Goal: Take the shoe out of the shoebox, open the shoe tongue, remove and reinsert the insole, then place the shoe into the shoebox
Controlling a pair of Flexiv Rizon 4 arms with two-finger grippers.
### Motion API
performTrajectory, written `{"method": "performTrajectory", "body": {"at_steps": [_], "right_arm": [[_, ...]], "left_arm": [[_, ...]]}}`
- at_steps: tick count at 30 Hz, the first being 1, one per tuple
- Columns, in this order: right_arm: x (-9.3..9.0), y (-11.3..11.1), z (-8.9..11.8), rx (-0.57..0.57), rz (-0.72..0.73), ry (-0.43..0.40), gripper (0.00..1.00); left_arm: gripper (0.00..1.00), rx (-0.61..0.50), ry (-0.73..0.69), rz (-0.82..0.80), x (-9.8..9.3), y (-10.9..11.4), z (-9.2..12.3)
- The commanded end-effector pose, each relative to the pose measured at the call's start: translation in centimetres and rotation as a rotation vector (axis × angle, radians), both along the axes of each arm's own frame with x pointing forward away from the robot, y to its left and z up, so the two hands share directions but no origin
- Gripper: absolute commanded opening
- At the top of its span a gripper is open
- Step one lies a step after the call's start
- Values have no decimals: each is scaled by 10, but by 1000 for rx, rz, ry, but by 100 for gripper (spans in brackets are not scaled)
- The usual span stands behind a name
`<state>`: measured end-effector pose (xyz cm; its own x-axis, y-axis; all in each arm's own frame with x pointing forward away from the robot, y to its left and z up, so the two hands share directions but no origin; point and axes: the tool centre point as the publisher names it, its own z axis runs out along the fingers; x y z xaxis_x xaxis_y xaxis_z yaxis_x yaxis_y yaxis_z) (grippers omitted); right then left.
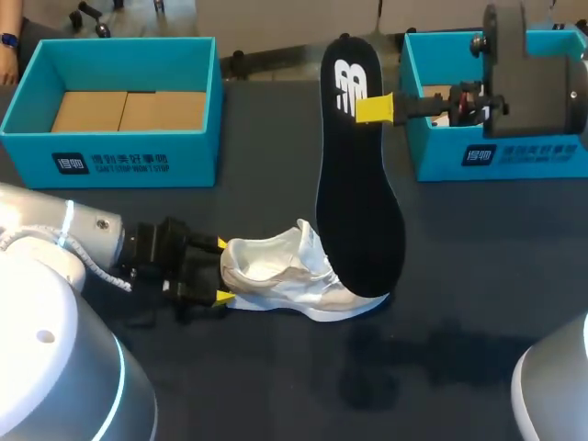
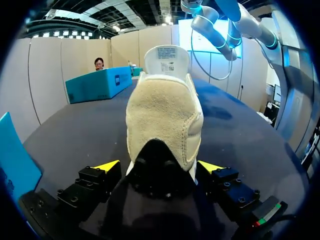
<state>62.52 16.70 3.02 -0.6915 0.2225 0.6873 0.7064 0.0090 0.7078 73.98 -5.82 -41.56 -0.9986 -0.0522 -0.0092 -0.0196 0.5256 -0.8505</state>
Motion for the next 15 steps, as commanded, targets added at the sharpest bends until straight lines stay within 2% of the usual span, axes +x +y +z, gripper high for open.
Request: {"method": "performTrajectory", "body": {"at_steps": [1, 9, 11, 15], "right_arm": [[1, 4, -1, 0, -2, 2, 0], [1, 4, -1, 0, -2, 2, 0], [1, 4, -1, 0, -2, 2, 0], [1, 4, -1, 0, -2, 2, 0]], "left_arm": [[100, 58, 3, -18, 1, 12, 19], [100, 174, -9, -96, 1, 24, 39], [100, 123, 16, -109, 1, 26, 45], [100, 123, 16, -109, 1, 26, 45]]}}
